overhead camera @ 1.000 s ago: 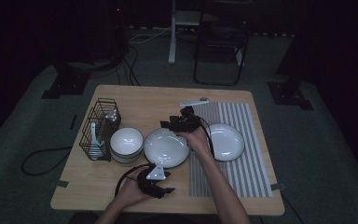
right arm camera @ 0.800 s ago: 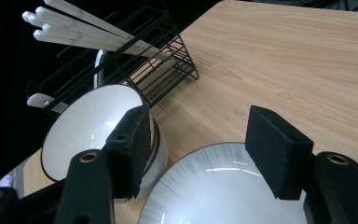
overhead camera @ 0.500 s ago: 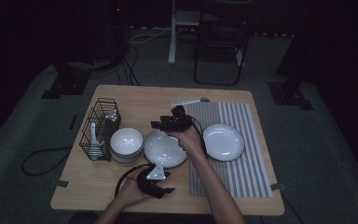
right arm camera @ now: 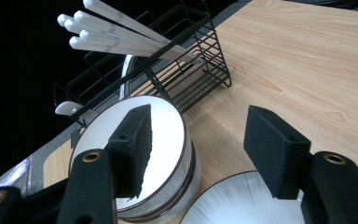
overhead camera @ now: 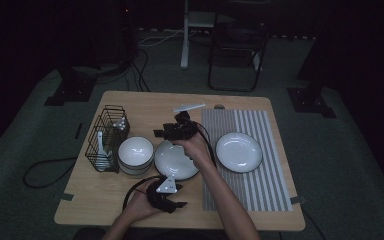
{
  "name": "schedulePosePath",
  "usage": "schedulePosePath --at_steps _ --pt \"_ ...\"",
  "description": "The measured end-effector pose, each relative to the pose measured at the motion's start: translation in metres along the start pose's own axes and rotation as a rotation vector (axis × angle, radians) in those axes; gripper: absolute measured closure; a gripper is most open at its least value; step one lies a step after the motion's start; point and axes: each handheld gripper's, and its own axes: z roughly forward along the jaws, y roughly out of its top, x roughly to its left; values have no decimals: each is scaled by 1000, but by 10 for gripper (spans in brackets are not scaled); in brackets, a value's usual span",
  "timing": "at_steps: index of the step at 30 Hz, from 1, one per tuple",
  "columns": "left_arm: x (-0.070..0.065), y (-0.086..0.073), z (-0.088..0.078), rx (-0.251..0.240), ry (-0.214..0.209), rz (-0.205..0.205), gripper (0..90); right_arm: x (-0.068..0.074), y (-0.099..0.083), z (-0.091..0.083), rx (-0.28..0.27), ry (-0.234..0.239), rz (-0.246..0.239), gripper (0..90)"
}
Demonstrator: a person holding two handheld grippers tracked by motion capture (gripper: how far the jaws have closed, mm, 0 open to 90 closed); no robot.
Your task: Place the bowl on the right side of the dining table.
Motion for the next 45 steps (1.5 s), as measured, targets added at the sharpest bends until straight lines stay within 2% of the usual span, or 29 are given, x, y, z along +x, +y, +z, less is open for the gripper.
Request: schedulePosePath --at_steps 9,18,20,26,29,35,40,45 --pt "0 -2 -1 -2 -12 8 371 2 0 12 35 7 -13 430" --pt "1 -2 -2 -2 -15 11 370 0 -2 33 90 21 -11 433" --pt "1 -2 -2 -2 -15 11 370 0 -3 38 100 29 -8 467" --pt "1 -2 -2 -1 -16 11 370 -2 -7 53 142 40 2 493" --pt "1 -2 -2 -2 -15 12 370 -3 -9 61 161 65 20 523" --pt "1 -2 -2 -4 -15 10 370 -4 -14 73 203 55 25 561" --pt "1 -2 -2 -4 -14 10 370 -3 -16 79 223 43 4 587" --pt "1 -2 -2 -4 -14 11 370 0 -18 84 232 37 -5 688"
